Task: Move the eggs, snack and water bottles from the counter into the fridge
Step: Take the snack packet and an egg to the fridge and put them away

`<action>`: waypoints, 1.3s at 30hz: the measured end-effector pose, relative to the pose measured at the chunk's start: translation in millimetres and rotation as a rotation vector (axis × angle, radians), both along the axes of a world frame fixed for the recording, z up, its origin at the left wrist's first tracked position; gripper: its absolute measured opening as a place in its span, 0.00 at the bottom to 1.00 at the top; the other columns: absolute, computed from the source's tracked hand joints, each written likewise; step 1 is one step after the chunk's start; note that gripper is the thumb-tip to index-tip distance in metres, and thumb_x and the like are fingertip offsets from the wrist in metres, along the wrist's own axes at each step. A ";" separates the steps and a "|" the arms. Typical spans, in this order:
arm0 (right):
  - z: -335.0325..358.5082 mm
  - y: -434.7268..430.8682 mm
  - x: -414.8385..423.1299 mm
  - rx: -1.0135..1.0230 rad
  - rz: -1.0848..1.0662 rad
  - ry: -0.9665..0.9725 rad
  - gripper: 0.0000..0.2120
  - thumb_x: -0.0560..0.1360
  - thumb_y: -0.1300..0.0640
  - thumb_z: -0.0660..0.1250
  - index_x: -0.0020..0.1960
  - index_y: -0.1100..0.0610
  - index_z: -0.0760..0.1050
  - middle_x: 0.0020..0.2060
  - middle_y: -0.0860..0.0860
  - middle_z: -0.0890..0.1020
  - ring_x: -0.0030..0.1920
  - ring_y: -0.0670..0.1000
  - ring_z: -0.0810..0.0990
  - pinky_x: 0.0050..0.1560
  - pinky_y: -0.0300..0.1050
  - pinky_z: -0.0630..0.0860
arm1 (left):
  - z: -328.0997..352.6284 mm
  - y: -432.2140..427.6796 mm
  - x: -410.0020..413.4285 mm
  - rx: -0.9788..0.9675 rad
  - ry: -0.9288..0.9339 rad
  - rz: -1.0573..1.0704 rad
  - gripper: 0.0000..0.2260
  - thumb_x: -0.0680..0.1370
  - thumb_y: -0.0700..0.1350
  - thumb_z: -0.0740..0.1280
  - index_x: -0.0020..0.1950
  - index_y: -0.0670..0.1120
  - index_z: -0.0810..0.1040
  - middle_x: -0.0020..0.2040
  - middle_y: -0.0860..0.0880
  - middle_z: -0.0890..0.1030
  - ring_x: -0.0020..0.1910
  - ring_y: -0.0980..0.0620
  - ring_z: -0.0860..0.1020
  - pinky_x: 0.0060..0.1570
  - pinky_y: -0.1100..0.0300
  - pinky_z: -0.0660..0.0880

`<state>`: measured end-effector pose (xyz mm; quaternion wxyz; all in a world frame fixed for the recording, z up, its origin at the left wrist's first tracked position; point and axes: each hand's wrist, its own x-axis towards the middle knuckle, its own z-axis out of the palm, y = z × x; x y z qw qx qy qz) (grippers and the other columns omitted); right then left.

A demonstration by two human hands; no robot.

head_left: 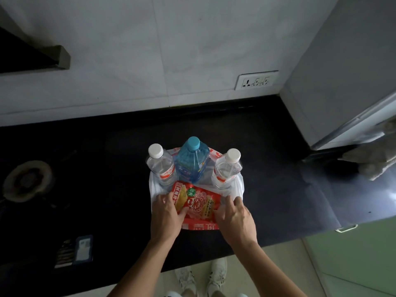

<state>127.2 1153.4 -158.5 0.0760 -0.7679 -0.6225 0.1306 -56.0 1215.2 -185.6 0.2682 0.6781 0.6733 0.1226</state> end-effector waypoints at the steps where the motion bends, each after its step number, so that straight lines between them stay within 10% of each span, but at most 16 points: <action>1: -0.1 2.3 0.3 -0.033 -0.060 0.045 0.07 0.70 0.60 0.73 0.45 0.60 0.78 0.36 0.53 0.74 0.29 0.53 0.72 0.25 0.47 0.77 | -3.0 2.0 -0.5 -0.015 -0.001 0.010 0.28 0.70 0.54 0.77 0.64 0.42 0.75 0.59 0.43 0.77 0.61 0.45 0.74 0.60 0.51 0.76; 5: -11.1 5.5 1.1 -0.121 -0.174 0.147 0.12 0.79 0.51 0.61 0.58 0.57 0.73 0.42 0.51 0.75 0.39 0.55 0.78 0.37 0.45 0.75 | -3.1 9.0 0.2 -0.093 -0.007 0.090 0.27 0.70 0.52 0.77 0.63 0.43 0.73 0.58 0.42 0.76 0.59 0.44 0.75 0.55 0.51 0.76; 11: -16.4 5.9 0.7 -0.213 -0.234 0.183 0.26 0.71 0.41 0.71 0.63 0.51 0.70 0.48 0.48 0.76 0.46 0.53 0.80 0.42 0.45 0.77 | -10.8 18.9 -5.0 -0.190 -0.077 0.115 0.20 0.68 0.50 0.78 0.54 0.46 0.75 0.50 0.47 0.80 0.49 0.48 0.80 0.48 0.50 0.80; 22: -19.7 -7.9 17.9 -0.082 -0.285 0.579 0.20 0.70 0.50 0.75 0.61 0.49 0.77 0.51 0.47 0.76 0.47 0.50 0.79 0.46 0.49 0.82 | 13.0 6.9 -2.6 -0.248 -0.378 0.163 0.09 0.79 0.45 0.69 0.56 0.46 0.73 0.51 0.50 0.81 0.49 0.51 0.81 0.39 0.65 0.74; 30: -3.7 -21.0 23.8 0.053 -0.397 0.767 0.10 0.75 0.56 0.72 0.51 0.50 0.72 0.38 0.47 0.80 0.37 0.46 0.80 0.35 0.39 0.76 | 47.2 -11.9 -2.1 -0.253 -0.874 0.458 0.13 0.67 0.59 0.77 0.47 0.55 0.81 0.48 0.47 0.85 0.50 0.43 0.84 0.53 0.38 0.80; 39: 16.4 -16.6 22.3 0.115 -0.407 0.899 0.12 0.70 0.54 0.76 0.49 0.45 0.77 0.40 0.48 0.82 0.40 0.50 0.82 0.40 0.53 0.83 | 88.5 -26.2 0.9 -0.487 -1.601 0.696 0.23 0.79 0.63 0.59 0.69 0.53 0.73 0.62 0.45 0.82 0.57 0.44 0.83 0.46 0.45 0.81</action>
